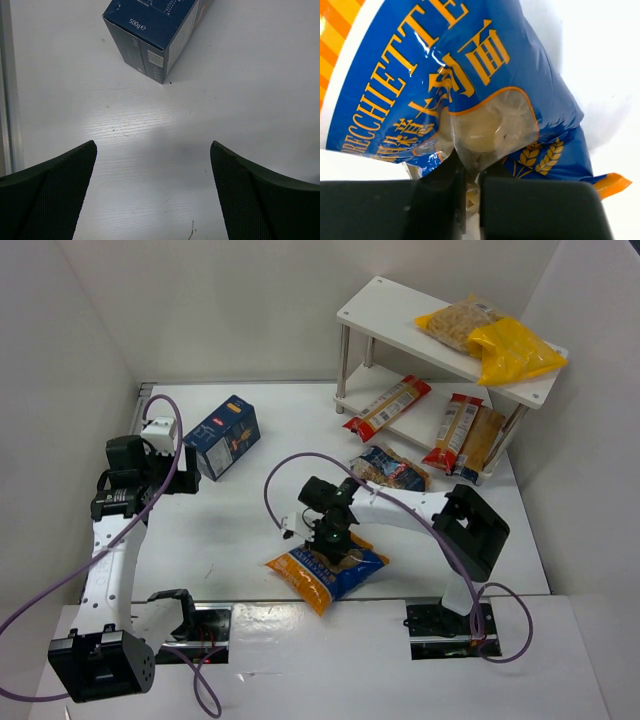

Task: Place and organize the pasta boxes and bags onto the shelf

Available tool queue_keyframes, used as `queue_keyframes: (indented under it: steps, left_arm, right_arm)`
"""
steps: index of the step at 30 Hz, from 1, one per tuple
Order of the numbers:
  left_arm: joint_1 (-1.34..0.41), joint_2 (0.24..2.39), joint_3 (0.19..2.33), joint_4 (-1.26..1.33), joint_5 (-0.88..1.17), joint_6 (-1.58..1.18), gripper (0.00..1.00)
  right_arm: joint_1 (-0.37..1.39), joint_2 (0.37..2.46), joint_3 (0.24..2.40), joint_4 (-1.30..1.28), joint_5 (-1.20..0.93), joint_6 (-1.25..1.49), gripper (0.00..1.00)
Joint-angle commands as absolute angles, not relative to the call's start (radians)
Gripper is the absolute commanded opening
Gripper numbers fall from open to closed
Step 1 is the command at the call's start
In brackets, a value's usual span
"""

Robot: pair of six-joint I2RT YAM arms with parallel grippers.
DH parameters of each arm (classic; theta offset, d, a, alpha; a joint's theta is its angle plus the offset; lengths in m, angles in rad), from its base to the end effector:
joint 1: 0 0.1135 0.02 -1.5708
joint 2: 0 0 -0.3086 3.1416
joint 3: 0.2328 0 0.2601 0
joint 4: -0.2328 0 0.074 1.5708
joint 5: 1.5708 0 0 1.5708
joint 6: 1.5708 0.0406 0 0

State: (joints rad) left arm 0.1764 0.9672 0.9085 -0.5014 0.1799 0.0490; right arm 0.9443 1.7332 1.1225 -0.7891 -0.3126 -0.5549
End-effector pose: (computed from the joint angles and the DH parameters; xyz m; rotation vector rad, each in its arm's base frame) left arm 0.1957 0.0275 0.3521 -0.0293 2.1211 -0.0581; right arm 0.1838 0.2753 0.2111 -2.0683 2.1627 0.5122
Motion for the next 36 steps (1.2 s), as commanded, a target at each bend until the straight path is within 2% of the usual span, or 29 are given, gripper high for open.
queue_keyframes:
  steps: [1,4,12,16,27,34,36]
  left_arm:
    - [0.183,0.966,0.897,-0.476,0.190,0.057,1.00]
    - [0.183,0.966,0.897,-0.476,0.190,0.057,1.00]
    - [0.183,0.966,0.897,-0.476,0.199,0.057,1.00]
    - [0.183,0.966,0.897,-0.476,0.209,0.057,1.00]
    - [0.183,0.966,0.897,-0.476,0.209,0.057,1.00]
    - [0.183,0.957,0.897,-0.476,0.209,0.057,1.00]
    - [0.183,0.948,0.897,-0.476,0.209,0.057,1.00]
  right_arm:
    - [0.968,1.862,1.115,-0.666,-0.186,-0.560,0.00]
    - [0.968,1.853,1.170,-0.630,-0.173,-0.534,0.00]
    - [0.825,1.741,1.339,-0.528,-0.255,-0.414,0.00]
    - [0.795,1.669,1.348,-0.411,-0.190,-0.360,0.00]
    - [0.905,1.539,1.262,-0.279,0.285,-0.387,0.00]
    - [1.009,1.517,1.151,-0.115,0.769,-0.541,0.00]
    - [1.009,1.517,1.140,-0.065,0.831,-0.575,0.00]
